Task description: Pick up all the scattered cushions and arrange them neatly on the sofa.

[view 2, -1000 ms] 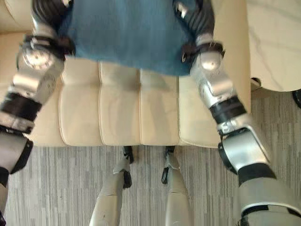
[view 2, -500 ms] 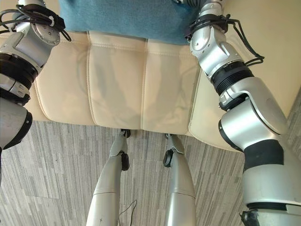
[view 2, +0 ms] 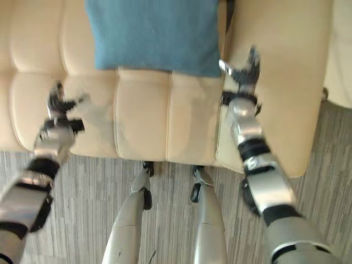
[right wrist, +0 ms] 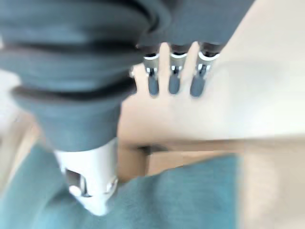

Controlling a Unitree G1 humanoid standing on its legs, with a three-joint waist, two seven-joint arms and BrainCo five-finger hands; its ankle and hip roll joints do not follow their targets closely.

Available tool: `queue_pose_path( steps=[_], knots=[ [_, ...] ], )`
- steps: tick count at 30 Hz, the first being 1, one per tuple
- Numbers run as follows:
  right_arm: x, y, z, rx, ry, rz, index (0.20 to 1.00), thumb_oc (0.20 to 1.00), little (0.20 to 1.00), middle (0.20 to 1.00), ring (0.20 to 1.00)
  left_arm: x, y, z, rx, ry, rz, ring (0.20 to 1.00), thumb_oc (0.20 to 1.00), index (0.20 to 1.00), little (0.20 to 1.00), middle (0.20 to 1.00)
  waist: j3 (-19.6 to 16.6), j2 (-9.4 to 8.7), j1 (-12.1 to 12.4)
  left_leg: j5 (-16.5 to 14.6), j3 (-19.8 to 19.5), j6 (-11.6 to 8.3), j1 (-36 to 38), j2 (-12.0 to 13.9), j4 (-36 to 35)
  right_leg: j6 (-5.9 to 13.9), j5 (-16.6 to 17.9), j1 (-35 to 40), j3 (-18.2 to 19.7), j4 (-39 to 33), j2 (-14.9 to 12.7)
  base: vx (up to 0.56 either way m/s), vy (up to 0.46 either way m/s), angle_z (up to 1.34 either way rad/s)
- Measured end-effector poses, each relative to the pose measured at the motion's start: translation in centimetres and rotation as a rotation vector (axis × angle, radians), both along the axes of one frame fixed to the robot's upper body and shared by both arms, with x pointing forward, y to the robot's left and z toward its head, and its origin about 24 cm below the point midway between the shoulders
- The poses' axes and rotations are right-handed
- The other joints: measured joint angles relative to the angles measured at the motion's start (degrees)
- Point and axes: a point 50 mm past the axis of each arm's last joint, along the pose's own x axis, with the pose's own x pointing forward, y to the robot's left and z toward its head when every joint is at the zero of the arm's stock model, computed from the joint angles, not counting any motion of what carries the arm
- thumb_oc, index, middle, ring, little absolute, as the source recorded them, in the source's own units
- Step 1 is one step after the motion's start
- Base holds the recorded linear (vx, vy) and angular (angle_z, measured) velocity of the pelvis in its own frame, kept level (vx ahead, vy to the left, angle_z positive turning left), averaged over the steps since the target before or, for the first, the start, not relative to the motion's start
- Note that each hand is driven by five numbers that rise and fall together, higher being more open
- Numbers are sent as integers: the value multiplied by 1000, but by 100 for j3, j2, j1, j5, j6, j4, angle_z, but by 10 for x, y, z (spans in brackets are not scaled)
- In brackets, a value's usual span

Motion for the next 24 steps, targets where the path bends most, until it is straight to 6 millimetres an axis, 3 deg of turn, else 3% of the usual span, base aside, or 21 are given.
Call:
queue_pose_path(
  steps=[1, 2, 3, 5, 6, 8, 10, 14, 16, 18, 24],
  knots=[
    [-19, -7, -46, 47, 98, 9, 1000, 1000, 1000, 1000, 1000, -23, -2, -32, -52, 48, -15, 1000, 1000, 1000, 1000, 1000, -1, 0, 4, 0, 3, -28, 414, -7, -94, 18, 10, 434, -47, -112, 39, 69, 18, -6],
    [-29, -12, -62, 62, 129, 7, 1000, 1000, 1000, 1000, 1000, -33, -2, -41, -72, 48, -16, 1000, 1000, 1000, 1000, 1000, -2, 1, 25, -6, 2, -19, 646, -11, -186, 34, 2, 670, -46, -236, 34, 146, 32, -7],
    [-49, -16, -99, 84, 235, 4, 1000, 1000, 1000, 1000, 1000, -51, -8, -70, -109, 130, -24, 1000, 1000, 1000, 1000, 1000, -25, 26, 27, -28, 10, -7, 1049, -11, -329, 62, 7, 1090, -58, -424, 81, 159, 37, -7],
    [-75, -17, -135, 108, 325, 17, 1000, 1000, 1000, 1000, 1000, -73, -15, -100, -174, 206, -22, 1000, 1000, 1000, 1000, 1000, -78, 20, 17, -48, 51, -10, 1489, 3, -506, 107, 26, 1540, -67, -635, 97, 150, 42, -11],
    [-103, -13, -169, 117, 442, 35, 1000, 1000, 1000, 1000, 1000, -96, -26, -128, -232, 291, -28, 1000, 1000, 1000, 1000, 1000, -143, 9, 13, -13, 115, 39, 2020, 7, -706, 159, 84, 2105, -83, -967, 149, 155, 54, -16],
    [-142, -15, -205, 80, 594, 66, 1000, 1000, 1000, 1000, 1000, -130, -40, -157, -278, 397, -55, 1000, 1000, 1000, 1000, 1000, -386, 33, -17, -38, 154, 48, 2534, -1, -921, 177, 256, 2744, -141, -1443, 200, 131, 62, -10],
    [-164, -20, -222, 30, 689, 81, 1000, 1000, 1000, 1000, 1000, -147, -45, -169, -263, 466, -93, 1000, 1000, 1000, 1000, 1000, -539, 26, -23, -44, 150, 51, 2830, -12, -1039, 193, 414, 3198, -203, -1857, 222, 32, 45, 3],
    [-184, -20, -245, -115, 857, 176, 1000, 1000, 1000, 1000, 1000, -176, -48, -193, -218, 629, -151, 1000, 1000, 1000, 1000, 1000, -860, 20, -5, -92, 167, 66, 3377, -51, -1134, 214, 647, 3943, -208, -2394, 291, 12, 36, 0],
    [-191, -20, -251, -153, 903, 199, 1000, 1000, 1000, 1000, 1000, -187, -51, -202, -230, 692, -149, 1000, 1000, 1000, 1000, 1000, -1074, 47, -13, -175, 167, 38, 3535, -31, -1136, 318, 534, 4095, -201, -2426, 300, -9, 46, -3],
    [-198, -22, -257, -175, 943, 202, 1000, 1000, 1000, 1000, 1000, -201, -54, -213, -205, 776, -165, 1000, 1000, 1000, 1000, 1000, -1313, 55, -8, -214, 181, 16, 3672, -37, -1171, 299, 524, 4219, -193, -2425, 299, -2, 81, -6],
    [-219, -25, -268, -168, 1024, 216, 1000, 1000, 1000, 1000, 1000, -206, -67, -214, -55, 841, -332, 1000, 1000, 1000, 1000, 1000, -1586, -39, 1, -302, 254, 57, 4022, -35, -1175, 229, 471, 4498, -128, -2427, 287, -6, 71, -6]
  ],
)
